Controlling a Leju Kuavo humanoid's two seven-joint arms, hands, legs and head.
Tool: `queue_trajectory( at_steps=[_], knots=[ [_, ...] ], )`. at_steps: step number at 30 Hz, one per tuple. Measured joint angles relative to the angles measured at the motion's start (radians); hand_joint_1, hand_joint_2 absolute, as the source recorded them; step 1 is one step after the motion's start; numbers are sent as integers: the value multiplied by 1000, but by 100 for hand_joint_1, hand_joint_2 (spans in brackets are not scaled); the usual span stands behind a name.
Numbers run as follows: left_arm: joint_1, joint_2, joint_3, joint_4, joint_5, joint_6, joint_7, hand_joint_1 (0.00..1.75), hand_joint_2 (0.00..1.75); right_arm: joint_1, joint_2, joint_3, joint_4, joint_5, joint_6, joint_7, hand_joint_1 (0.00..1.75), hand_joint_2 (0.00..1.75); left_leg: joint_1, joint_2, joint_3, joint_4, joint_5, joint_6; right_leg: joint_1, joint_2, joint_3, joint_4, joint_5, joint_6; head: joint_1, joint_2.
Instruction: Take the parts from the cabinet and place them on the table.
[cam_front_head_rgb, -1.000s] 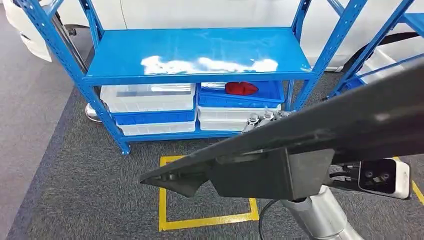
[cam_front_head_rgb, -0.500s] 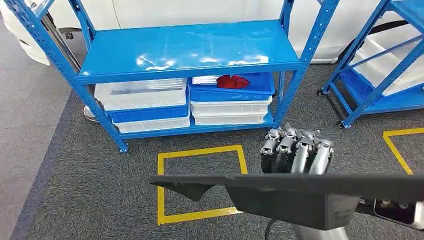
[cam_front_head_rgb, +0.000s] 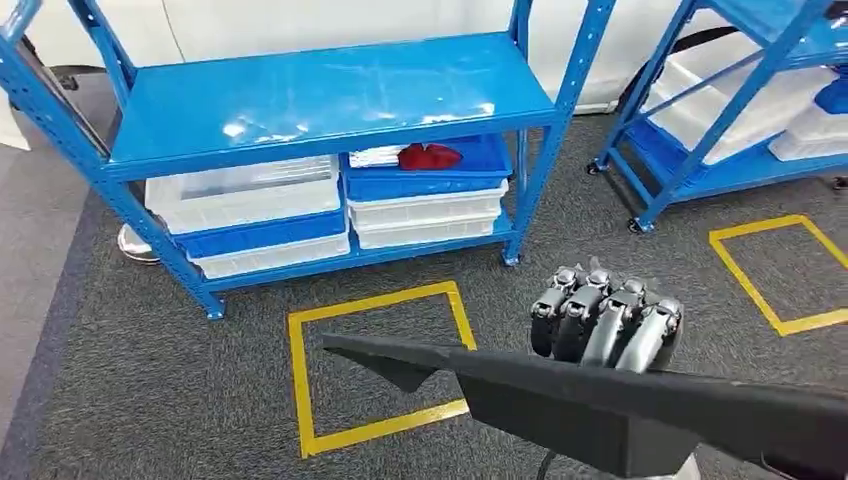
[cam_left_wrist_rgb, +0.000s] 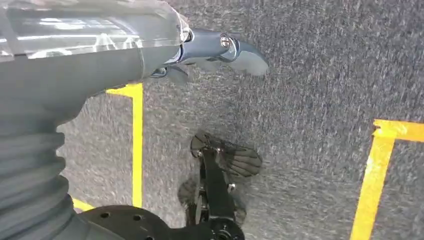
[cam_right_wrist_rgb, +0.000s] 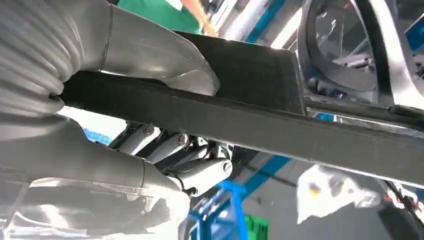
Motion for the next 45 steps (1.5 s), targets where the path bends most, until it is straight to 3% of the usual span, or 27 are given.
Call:
queue_trajectory(
  at_steps=[1, 3, 4, 5, 6, 10, 13, 15, 16, 17, 19, 20, 21, 25, 26, 27, 28, 31, 32, 34, 35, 36, 37, 40, 41, 43, 45],
  knots=[
    [0, 0, 0, 0, 0, 1, 2, 0, 175, 3, 0, -4, 0, 1, -1, 0, 175, 175, 0, 13, 0, 0, 0, 0, -3, -1, -8, 16, 7, 2, 0, 0],
    [-2, -1, 0, 0, 2, 1, 3, 0, 175, 5, 0, -6, 0, 2, -1, 0, 175, 175, 0, 35, 2, 2, -1, -2, -5, -13, 49, -93, 78, 2, 0, 0],
    [-4, -2, 0, 0, 2, 1, 3, 0, 175, 5, 0, -6, 0, 2, -1, 0, 175, 175, 0, 44, 4, 3, -3, -4, -4, -32, 104, -196, 124, -1, 0, 0],
    [-5, -2, 0, 0, 2, 1, 3, 0, 175, 4, 0, -7, -2, 2, -1, 0, 175, 175, -3, 52, 6, 6, -5, -9, -1, -78, 153, -288, 148, -6, 0, 0],
    [-4, -2, 0, 0, 2, 2, 3, 0, 175, 3, 0, -7, -2, 2, -1, 0, 175, 175, -10, 58, 4, 9, -8, -15, 12, -97, 156, -304, 135, -12, 0, 0],
    [-10, -5, 0, 0, 5, 31, 8, 0, 175, 6, 0, -11, -3, 2, -2, 0, 175, 175, -11, 96, 9, 6, -7, -39, 9, -46, 142, -307, 149, -41, 0, 0],
    [-6, -5, 0, 0, 7, 58, 7, 0, 175, 4, 5, -15, 0, 5, -4, 0, 175, 175, -3, -1, -46, 136, -99, -45, 5, -19, 140, -314, 161, -59, 0, 0],
    [-4, -5, 0, 0, 8, 75, 5, 0, 175, 4, 11, -16, 6, 10, -9, 0, 175, 175, -3, -16, -119, 296, -164, -47, 10, 5, 134, -313, 164, -64, 0, 0],
    [-3, -5, 0, 0, 8, 74, 3, 0, 175, 4, 11, -16, 10, 15, -13, 0, 175, 175, -3, -17, -136, 332, -164, -46, 12, 19, 132, -311, 165, -65, 0, 0],
    [0, -5, 0, 0, 10, 69, -2, 0, 175, 4, 11, -19, 14, 22, -17, 0, 175, 175, -3, -17, -127, 311, -139, -44, 13, 35, 131, -310, 166, -64, 0, 0],
    [1, -4, 0, 0, 11, 59, -13, 0, 175, 3, 12, -25, 20, 26, -18, 0, 175, 175, -3, -27, -53, 157, -50, -36, 14, 61, 131, -303, 167, -62, 0, 0],
    [1, -3, 0, 0, 11, 55, -17, 0, 175, 1, 15, -29, 23, 26, -19, 0, 175, 175, -3, -60, -10, 65, -9, -29, 14, 72, 130, -300, 167, -61, 0, 0],
    [3, 1, 0, 1, 9, 51, -19, 0, 175, -1, 20, -36, 28, 27, -20, 0, 175, 175, -2, -107, 4, 32, -26, -23, 16, 80, 125, -296, 167, -55, 0, 0],
    [-4, 8, -2, 1, -6, 33, -24, 0, 175, -3, 39, -90, 36, 44, -14, 0, 175, 175, -6, -73, 8, 13, -14, -14, 9, 125, 108, -301, 183, -24, 0, 0],
    [-4, 8, -3, 1, -6, 28, -26, 0, 175, -2, 42, -103, 36, 47, -9, 0, 175, 175, 5, -56, 11, 1, -5, -9, 8, 111, 106, -291, 178, -24, 0, 0],
    [-4, 17, -3, 1, -6, 27, -29, 0, 175, -5, 44, -114, 34, 47, -6, 0, 175, 175, 3, -46, 12, -4, -2, -2, 14, 52, 91, -263, 153, -18, 1, 0],
    [-3, 22, -3, 1, -6, 23, -34, 0, 175, -8, 48, -125, 34, 47, 0, 0, 175, 175, 1, -31, 10, -5, -1, 3, 10, 20, 59, -198, 111, -13, 0, 0],
    [0, 40, -3, 2, -6, 4, -52, 0, 175, -7, 58, -140, 34, 46, -3, 0, 175, 175, -2, 10, 7, -3, -3, 3, -2, -1, -40, 14, 28, 2, 0, 0],
    [-1, 45, -3, 1, -9, -3, -60, 0, 175, -6, 59, -145, 33, 45, -8, 0, 175, 175, -2, 22, 7, -2, -3, 1, -5, -4, -37, 11, 41, 5, 0, 0],
    [-5, 54, -6, 1, -15, -11, -69, 0, 175, -5, 59, -152, 25, 42, -19, 0, 175, 175, -1, 45, 10, 0, -7, -4, -11, -19, 40, -126, 116, 7, 0, 0],
    [-6, 57, -6, 1, -15, -10, -68, 0, 175, -2, 60, -156, 18, 42, -20, 0, 175, 175, -1, 54, 14, 0, -10, -9, -10, -45, 97, -227, 153, 4, 0, 0],
    [-7, 61, -6, 1, -12, -6, -61, 0, 175, 2, 60, -159, 13, 42, -21, 0, 175, 175, -6, 61, 18, 1, -14, -15, -2, -111, 132, -297, 148, -5, 0, 0],
    [-6, 62, -6, 2, -11, -3, -56, 0, 175, 6, 61, -160, 13, 43, -24, 0, 175, 175, -12, 68, 18, 5, -18, -23, 4, -99, 133, -299, 154, -20, 0, 0],
    [-10, 63, -7, 1, -13, 6, -36, 0, 175, 18, 61, -166, 13, 55, -47, 0, 175, 175, -11, 101, 26, -2, -19, -40, 12, -59, 121, -295, 155, -39, 0, 0],
    [-10, 63, -7, 1, -14, 7, -32, 0, 175, 20, 61, -166, 12, 56, -52, 0, 175, 175, -7, 99, 25, 1, -26, -48, 0, -46, 127, -307, 163, -51, 0, 0],
    [-6, 62, -8, 1, -17, 4, -25, 0, 175, 21, 61, -167, 14, 45, -53, 0, 175, 175, -2, 10, -6, 83, -85, -50, 1, -27, 125, -311, 168, -61, 0, 0],
    [-4, 61, -9, 1, -19, -7, -21, 0, 175, 26, 61, -169, 19, 40, -51, 0, 175, 175, -3, -15, -86, 255, -165, -52, 5, -2, 122, -310, 170, -66, 0, 0]
  ],
)
